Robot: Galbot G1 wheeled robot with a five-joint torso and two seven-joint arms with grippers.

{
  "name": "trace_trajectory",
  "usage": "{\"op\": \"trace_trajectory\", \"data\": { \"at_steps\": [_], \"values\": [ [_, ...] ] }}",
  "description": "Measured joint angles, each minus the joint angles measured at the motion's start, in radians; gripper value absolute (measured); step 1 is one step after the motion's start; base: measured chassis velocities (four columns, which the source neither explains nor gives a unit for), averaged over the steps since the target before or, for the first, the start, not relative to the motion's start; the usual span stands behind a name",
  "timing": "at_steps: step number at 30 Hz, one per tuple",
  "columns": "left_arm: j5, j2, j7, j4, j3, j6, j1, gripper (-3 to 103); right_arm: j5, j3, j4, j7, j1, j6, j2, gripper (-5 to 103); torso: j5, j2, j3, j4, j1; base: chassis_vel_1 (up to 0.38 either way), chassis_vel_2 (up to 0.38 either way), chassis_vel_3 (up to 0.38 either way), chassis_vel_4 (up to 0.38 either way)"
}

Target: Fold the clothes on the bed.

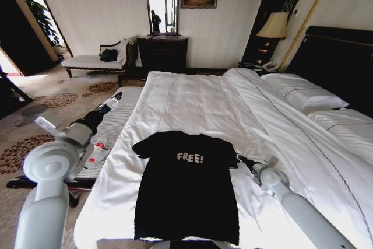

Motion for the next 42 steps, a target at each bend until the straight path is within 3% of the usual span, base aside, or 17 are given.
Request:
{"op": "trace_trajectory", "data": {
  "at_steps": [7, 9, 12, 42],
  "values": [
    [0.002, 0.0, 0.0, -0.003, 0.0, 0.001, 0.005, 100, -0.014, 0.004, 0.001, -0.001, -0.002, -0.001, -0.003, 12, 0.0, 0.0, 0.0, 0.0001, 0.0, 0.0, 0.0, 0.0, 0.0],
    [0.002, 0.0, 0.0, -0.004, 0.0, 0.001, 0.006, 100, -0.016, 0.004, 0.001, -0.001, -0.001, -0.001, -0.004, 12, 0.0, 0.0, 0.0, 0.0001, 0.0, 0.0, 0.0, 0.0, 0.0],
    [0.005, 0.001, 0.0, -0.004, -0.002, 0.001, 0.007, 100, -0.021, 0.003, 0.001, -0.003, 0.003, -0.001, -0.004, 1, 0.0, 0.0, 0.0, 0.0002, 0.0, 0.0, 0.0, 0.0, 0.0],
    [0.011, -0.002, 0.001, -0.008, -0.001, -0.001, 0.013, 100, -0.103, 0.058, -0.073, -0.033, 0.024, 0.034, -0.039, 0, 0.0001, 0.0, 0.0, 0.0002, 0.0, 0.0, 0.0, 0.0, 0.0]
  ]
}}
